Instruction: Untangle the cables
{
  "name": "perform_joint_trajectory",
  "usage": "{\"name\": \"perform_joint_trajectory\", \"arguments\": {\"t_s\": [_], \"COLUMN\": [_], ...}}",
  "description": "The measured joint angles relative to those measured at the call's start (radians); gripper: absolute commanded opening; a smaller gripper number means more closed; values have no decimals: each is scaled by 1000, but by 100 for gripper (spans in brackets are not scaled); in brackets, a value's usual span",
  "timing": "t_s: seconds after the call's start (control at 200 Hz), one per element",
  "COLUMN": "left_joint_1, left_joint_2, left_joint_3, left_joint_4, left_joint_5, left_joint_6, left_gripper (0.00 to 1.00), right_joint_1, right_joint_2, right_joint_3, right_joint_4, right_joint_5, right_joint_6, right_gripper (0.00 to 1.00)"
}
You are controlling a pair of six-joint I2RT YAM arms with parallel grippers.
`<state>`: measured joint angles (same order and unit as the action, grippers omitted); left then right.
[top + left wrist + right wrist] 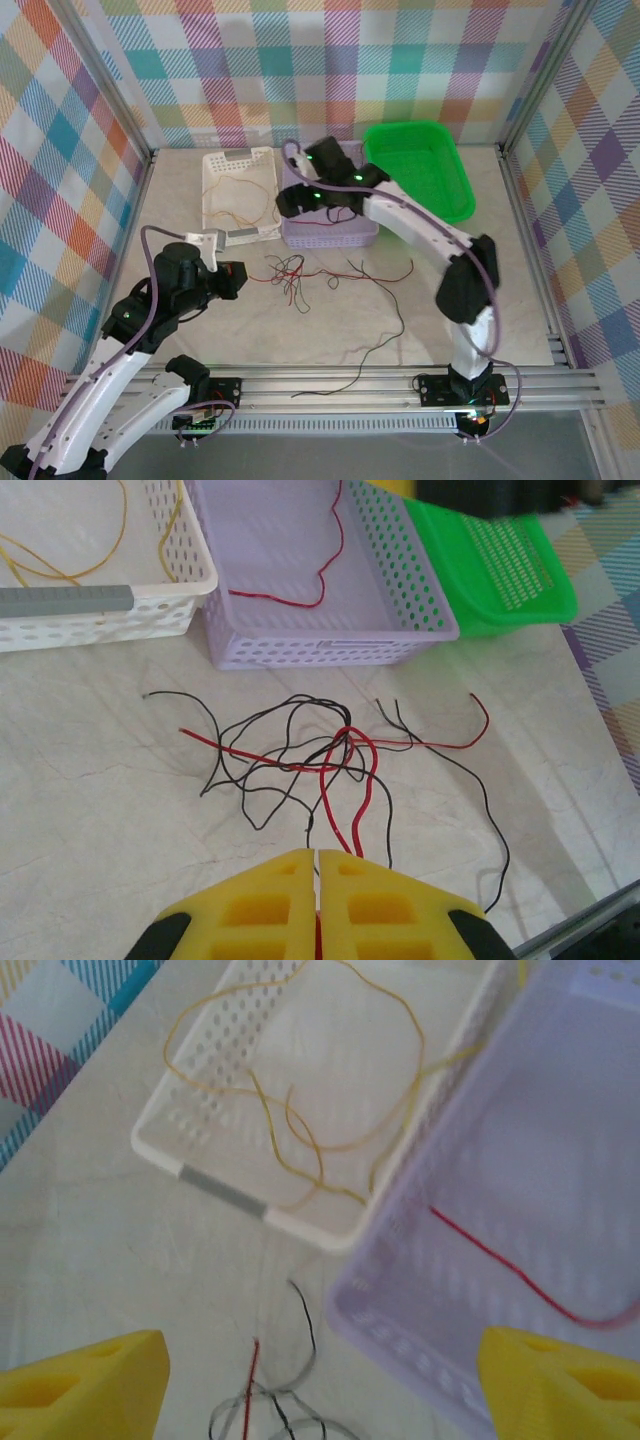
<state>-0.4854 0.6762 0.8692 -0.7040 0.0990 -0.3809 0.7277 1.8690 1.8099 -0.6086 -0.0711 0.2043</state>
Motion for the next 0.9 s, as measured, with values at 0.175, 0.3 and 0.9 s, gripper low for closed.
{"name": "perform_joint_trajectory", "arguments": {"t_s": [0.175,0.3,0.9], "left_joint_1": [0,-4,-63], "left_joint_2": [38,68,142], "left_joint_3": [29,39,59], "left_joint_4": [7,9,50], "left_joint_5": [-3,-10,-53], "left_joint_6": [-25,-49,-108], "left_gripper": [0,0,0], "right_joint_1": [-41,-24,142], "right_joint_2": [-294,-397,-325], "right_joint_3": [-393,-684,-919], "right_joint_4": [195,394,684], "right_joint_5": [-111,-203,-151], "right_joint_6": [24,64,96], "right_gripper": [85,86,10]}}
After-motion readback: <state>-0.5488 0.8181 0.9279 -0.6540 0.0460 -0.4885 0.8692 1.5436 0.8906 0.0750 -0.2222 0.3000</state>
